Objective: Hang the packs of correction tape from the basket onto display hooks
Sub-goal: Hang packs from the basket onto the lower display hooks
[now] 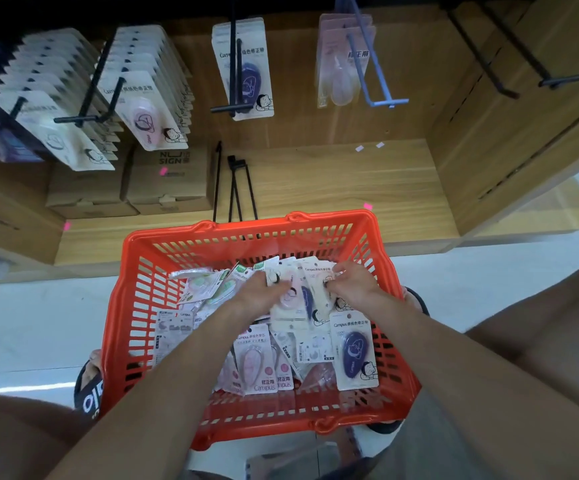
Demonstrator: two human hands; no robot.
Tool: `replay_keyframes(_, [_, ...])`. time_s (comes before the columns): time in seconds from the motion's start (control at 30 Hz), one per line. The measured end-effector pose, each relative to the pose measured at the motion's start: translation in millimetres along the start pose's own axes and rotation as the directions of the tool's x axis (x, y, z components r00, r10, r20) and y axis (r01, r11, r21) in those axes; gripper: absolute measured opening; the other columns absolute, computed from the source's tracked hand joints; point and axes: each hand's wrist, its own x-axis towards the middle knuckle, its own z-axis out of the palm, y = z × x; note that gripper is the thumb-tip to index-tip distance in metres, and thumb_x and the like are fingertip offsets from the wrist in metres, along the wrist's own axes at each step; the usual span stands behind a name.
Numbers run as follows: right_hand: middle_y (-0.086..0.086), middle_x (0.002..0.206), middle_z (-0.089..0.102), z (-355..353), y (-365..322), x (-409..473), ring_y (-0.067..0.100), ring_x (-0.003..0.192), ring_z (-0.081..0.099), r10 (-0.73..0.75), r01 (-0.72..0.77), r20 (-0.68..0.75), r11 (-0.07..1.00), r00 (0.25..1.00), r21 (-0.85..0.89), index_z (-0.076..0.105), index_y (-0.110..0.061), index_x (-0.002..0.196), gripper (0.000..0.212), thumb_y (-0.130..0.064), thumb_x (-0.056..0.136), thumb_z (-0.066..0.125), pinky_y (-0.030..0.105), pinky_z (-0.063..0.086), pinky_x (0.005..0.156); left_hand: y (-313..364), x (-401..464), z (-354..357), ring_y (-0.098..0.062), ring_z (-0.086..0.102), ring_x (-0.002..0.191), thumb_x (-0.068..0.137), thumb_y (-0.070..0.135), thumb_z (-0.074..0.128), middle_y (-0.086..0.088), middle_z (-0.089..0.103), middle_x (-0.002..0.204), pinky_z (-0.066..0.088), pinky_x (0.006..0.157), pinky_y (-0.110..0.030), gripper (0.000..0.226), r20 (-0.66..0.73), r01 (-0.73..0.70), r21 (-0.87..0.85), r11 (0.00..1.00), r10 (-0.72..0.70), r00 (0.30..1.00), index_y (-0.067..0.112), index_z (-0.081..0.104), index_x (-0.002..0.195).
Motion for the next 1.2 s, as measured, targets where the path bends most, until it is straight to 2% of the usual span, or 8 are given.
replay_keyframes(0.13, [0.009,0.127,0.065,3.0,-0.7,-1.4,0.008,0.064,0.057,-0.02,0.017,-0.025,0.993,0.999,-0.117,0.052,-0.007,0.143,0.055,-0.006,0.091,0.07,0.017,0.041,0.042,-3.8,-7.5,23.0,-0.032,0.046,0.141,0.103,0.048,0.057,-0.016,0.027,0.167,0.04,0.107,-0.035,0.083,-0.02,0.02,0.091,0.996,-0.018,1.0,0.008,0.017,0.164])
replay_keyframes(0.37, [0.005,0.121,0.069,-4.4,-5.8,-1.7,0.023,0.108,0.067,0.037,-0.025,0.075,0.987,0.997,-0.16,0.059,-0.011,0.13,0.058,-0.016,0.079,0.087,0.025,0.051,0.08,-4.4,-14.4,35.9,-0.034,0.035,0.15,0.096,0.038,0.072,-0.018,0.014,0.17,0.04,0.111,-0.039,0.099,-0.076,0.013,0.022,1.0,-0.011,0.997,0.02,0.004,0.165])
replay_keyframes(0.63, [0.001,0.096,0.072,-20.6,-34.9,-18.7,0.016,0.077,0.07,-0.194,0.171,-0.035,0.925,0.98,-0.338,0.067,-0.017,0.111,0.029,-0.004,0.085,0.072,0.022,0.047,0.051,-15.8,-14.6,17.8,-0.026,0.024,0.157,0.09,0.028,0.081,-0.001,0.018,0.172,0.031,0.122,-0.046,0.104,-0.066,-0.059,-0.242,0.968,0.044,0.997,0.023,0.011,0.166])
replay_keyframes(0.83, [0.006,0.105,0.067,-38.7,-45.2,-40.6,0.021,0.084,0.064,0.043,0.192,0.29,0.656,0.956,-0.73,0.064,-0.01,0.104,0.038,-0.027,0.078,0.086,0.025,0.049,0.066,-14.3,-20.1,24.2,-0.027,0.04,0.148,0.076,0.042,0.085,0.003,0.039,0.161,0.038,0.12,-0.048,0.105,0.002,-0.059,-0.182,0.982,0.061,0.998,0.024,0.027,0.162])
replay_keyframes(0.93, [0.003,0.098,0.064,-23.5,-28.4,-48.6,0.02,0.084,0.063,0.069,0.238,0.341,0.586,0.938,-0.775,0.062,-0.012,0.107,0.033,-0.016,0.081,0.083,0.025,0.047,0.065,-12.2,-17.7,30.2,-0.027,0.053,0.136,0.071,0.041,0.084,0.0,0.051,0.153,0.047,0.112,-0.046,0.095,0.0,-0.086,-0.171,0.982,0.087,0.996,0.024,0.037,0.152])
replay_keyframes(1.03, [0.005,0.102,0.06,-5.6,-10.3,-52.4,0.022,0.094,0.063,0.11,0.242,0.349,0.529,0.931,-0.813,0.053,-0.013,0.124,0.046,-0.01,0.086,0.079,0.029,0.05,0.069,-13.5,-16.1,35.0,-0.028,0.054,0.134,0.066,0.041,0.082,-0.001,0.056,0.148,0.049,0.11,-0.049,0.096,0.001,-0.099,-0.155,0.983,0.1,0.995,0.029,0.039,0.152])
replay_keyframes(1.13, [0.014,0.146,0.045,-4.0,-6.1,-54.0,0.033,0.124,0.057,0.142,0.216,0.34,0.539,0.93,-0.814,0.026,-0.016,0.158,0.095,-0.016,0.083,0.085,0.04,0.056,0.093,-8.9,-24.9,33.1,-0.026,0.047,0.141,0.079,0.034,0.082,0.007,0.047,0.151,0.043,0.116,-0.046,0.088,-0.014,-0.132,-0.16,0.978,0.131,0.991,0.024,0.037,0.154])
replay_keyframes(1.2, [0.013,0.154,0.039,-11.1,-8.4,-53.8,0.032,0.131,0.054,0.134,0.218,0.347,0.561,0.928,-0.799,0.019,-0.017,0.163,0.106,-0.019,0.081,0.087,0.042,0.054,0.101,-9.8,-25.4,29.5,-0.026,0.035,0.151,0.089,0.024,0.079,0.002,0.038,0.161,0.035,0.12,-0.042,0.089,-0.023,-0.128,-0.189,0.974,0.125,0.992,0.021,0.028,0.162])
